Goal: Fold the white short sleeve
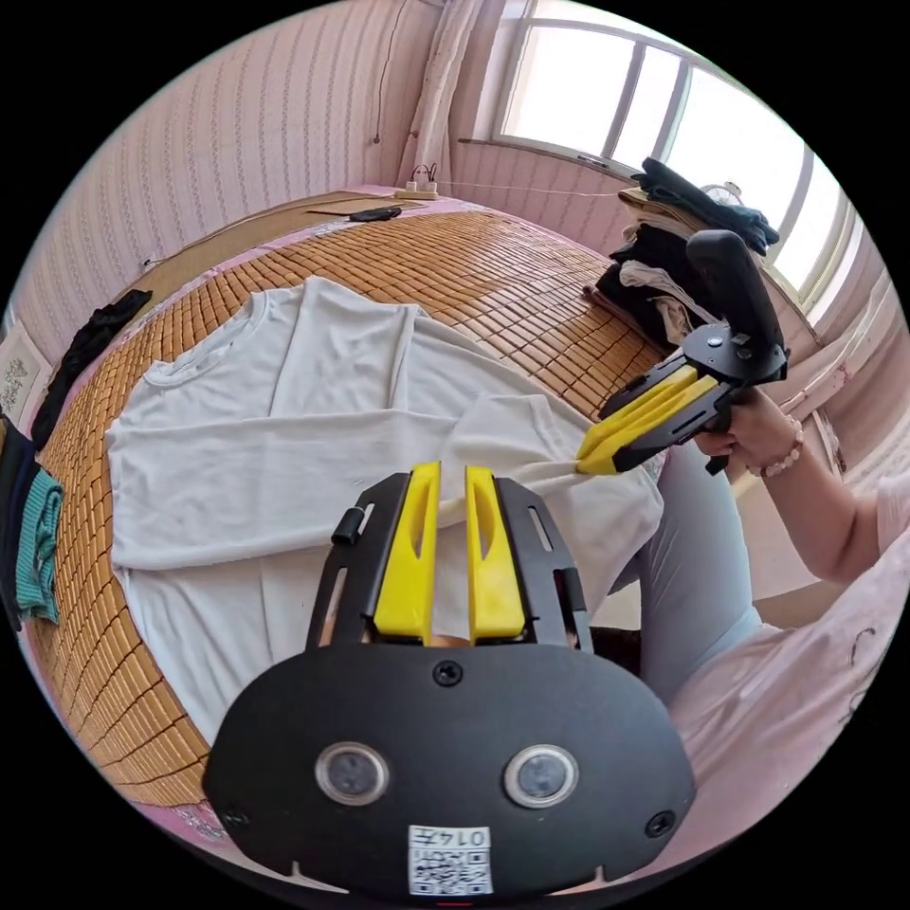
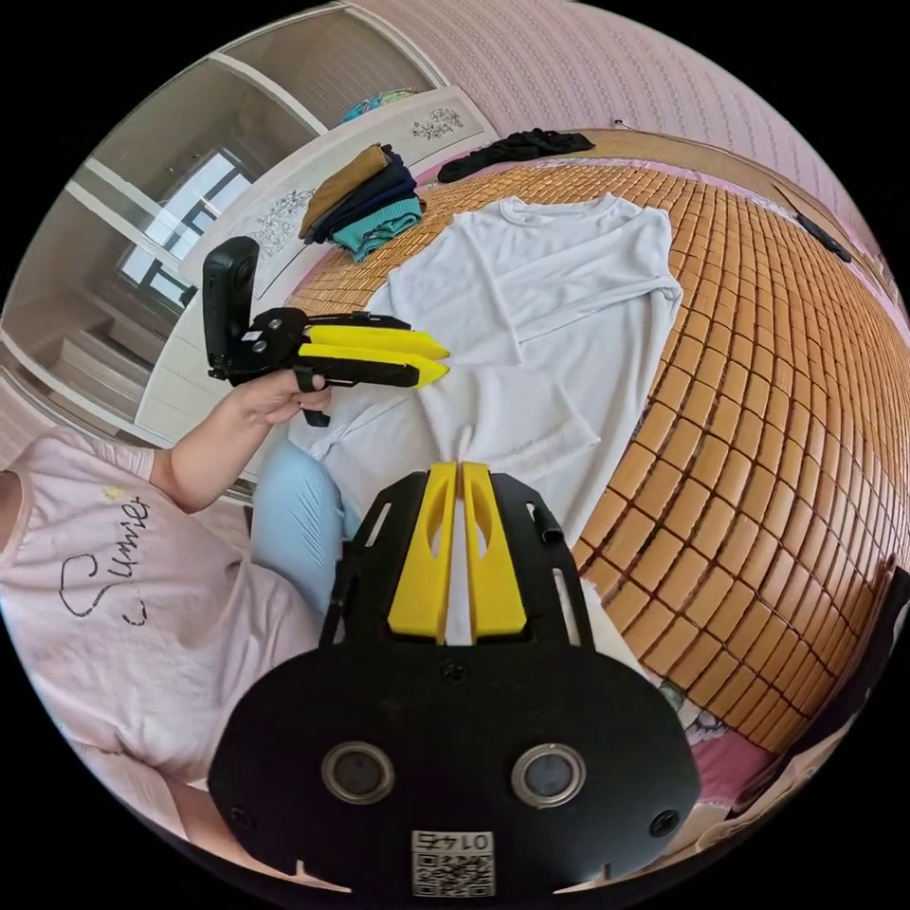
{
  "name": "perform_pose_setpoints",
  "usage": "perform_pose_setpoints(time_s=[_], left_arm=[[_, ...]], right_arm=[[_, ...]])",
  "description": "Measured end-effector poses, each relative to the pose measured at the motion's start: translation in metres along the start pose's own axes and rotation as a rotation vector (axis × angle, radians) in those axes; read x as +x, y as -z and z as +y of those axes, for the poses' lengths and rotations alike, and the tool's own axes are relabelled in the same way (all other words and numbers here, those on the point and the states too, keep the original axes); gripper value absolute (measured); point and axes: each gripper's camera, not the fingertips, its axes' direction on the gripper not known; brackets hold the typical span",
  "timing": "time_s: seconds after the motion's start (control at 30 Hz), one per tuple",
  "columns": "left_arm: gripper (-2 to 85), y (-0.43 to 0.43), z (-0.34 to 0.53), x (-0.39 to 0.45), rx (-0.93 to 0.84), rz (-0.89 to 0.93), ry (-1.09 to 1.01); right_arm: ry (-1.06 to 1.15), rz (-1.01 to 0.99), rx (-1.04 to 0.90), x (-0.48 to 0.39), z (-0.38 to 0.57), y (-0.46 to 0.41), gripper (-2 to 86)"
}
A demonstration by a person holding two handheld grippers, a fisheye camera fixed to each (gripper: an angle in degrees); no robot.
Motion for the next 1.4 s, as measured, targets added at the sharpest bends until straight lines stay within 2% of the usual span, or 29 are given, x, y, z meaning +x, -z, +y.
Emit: perform_pose_setpoints(time_s=[0.13,0.27,0.33,0.43,0.57,0.7,0.8,0.97,1.1,1.3,1.4], left_arm=[[5.3,-0.006,0.003,0.040,-0.017,0.029,-0.077],[5.5,-0.015,-0.004,0.063,-0.006,0.044,-0.100],[6.0,-0.026,-0.010,0.070,-0.033,0.053,-0.108],[5.7,-0.048,-0.012,0.077,-0.076,0.010,-0.127],[0.1,-0.035,-0.008,0.076,-0.041,0.042,-0.138],[-0.7,-0.023,-0.002,0.071,-0.027,0.081,-0.145],[-0.2,-0.029,0.003,0.066,-0.042,0.091,-0.145],[4.5,-0.043,0.006,0.059,-0.062,0.116,-0.108],[5.2,-0.040,0.007,0.057,-0.042,0.123,-0.120],[7.7,-0.047,0.015,0.059,-0.075,0.238,-0.167],[7.1,-0.027,0.027,0.039,-0.019,0.422,-0.139]], right_arm=[[0.021,-0.047,-0.099,-0.002,0.003,0.002,9.3],[-0.067,0.063,0.049,0.016,0.002,0.020,8.1],[-0.127,0.194,0.133,0.028,-0.002,0.022,7.2],[-0.143,0.196,0.092,0.038,-0.012,0.007,6.0],[-0.132,0.216,0.043,0.034,-0.014,0.002,2.0],[-0.128,0.156,0.037,0.025,-0.005,0.015,0.8],[-0.132,0.135,0.038,0.024,-0.001,0.017,0.5],[-0.193,0.229,-0.019,0.032,-0.001,0.008,0.3],[-0.166,0.247,0.027,0.020,0.000,0.011,0.5],[-0.153,0.193,0.064,0.020,-0.012,0.010,1.6],[-0.113,0.186,0.108,0.022,-0.028,0.016,2.9]])
